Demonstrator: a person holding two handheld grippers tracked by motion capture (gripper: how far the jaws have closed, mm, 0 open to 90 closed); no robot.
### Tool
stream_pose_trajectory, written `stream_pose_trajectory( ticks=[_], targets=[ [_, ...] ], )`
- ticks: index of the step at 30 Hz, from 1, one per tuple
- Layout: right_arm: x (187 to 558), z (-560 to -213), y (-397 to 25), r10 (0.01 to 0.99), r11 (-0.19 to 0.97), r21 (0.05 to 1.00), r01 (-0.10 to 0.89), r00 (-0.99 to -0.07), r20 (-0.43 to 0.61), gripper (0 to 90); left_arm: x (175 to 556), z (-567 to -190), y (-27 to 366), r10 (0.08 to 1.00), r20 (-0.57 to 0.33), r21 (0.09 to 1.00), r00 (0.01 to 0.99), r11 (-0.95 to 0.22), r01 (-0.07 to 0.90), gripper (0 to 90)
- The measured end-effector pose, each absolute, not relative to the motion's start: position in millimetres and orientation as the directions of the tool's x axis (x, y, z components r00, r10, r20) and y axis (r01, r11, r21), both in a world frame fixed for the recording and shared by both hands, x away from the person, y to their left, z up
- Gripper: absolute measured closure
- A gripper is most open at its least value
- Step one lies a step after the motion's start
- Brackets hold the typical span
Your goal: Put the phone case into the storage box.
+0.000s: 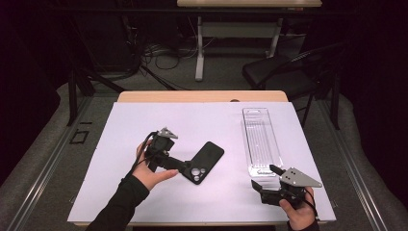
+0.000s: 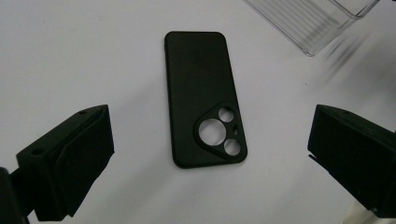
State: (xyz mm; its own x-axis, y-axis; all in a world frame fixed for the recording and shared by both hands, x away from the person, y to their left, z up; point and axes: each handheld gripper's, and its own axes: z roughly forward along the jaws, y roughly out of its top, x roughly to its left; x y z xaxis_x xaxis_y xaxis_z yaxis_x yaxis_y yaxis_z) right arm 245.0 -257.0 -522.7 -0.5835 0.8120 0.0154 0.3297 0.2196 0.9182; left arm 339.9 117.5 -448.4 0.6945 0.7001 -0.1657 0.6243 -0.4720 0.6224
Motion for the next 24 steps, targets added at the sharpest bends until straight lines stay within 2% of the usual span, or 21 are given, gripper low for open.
stream_pose_trajectory(
  ticks=[4, 13, 24],
  targets=[
    [244.9, -523.0, -257.4, 0.814, 0.217, 0.918, 0.332, -0.581, 0.018, 14.3, 353.3, -449.7, 103.3, 0.698, -0.187, 0.599, 0.691, -0.476, 0.644, 0.5],
    [244.9, -523.9, -257.8, 0.817, 0.210, 0.922, 0.327, -0.576, 0.018, 14.3, 365.9, -453.0, 86.3, 0.717, -0.144, 0.549, 0.682, -0.516, 0.658, 0.5],
    [246.0, -525.2, -257.2, 0.815, 0.218, 0.920, 0.325, -0.579, 0.012, 14.3, 376.5, -463.6, 69.4, 0.722, -0.139, 0.459, 0.678, -0.560, 0.690, 0.6]
  ],
)
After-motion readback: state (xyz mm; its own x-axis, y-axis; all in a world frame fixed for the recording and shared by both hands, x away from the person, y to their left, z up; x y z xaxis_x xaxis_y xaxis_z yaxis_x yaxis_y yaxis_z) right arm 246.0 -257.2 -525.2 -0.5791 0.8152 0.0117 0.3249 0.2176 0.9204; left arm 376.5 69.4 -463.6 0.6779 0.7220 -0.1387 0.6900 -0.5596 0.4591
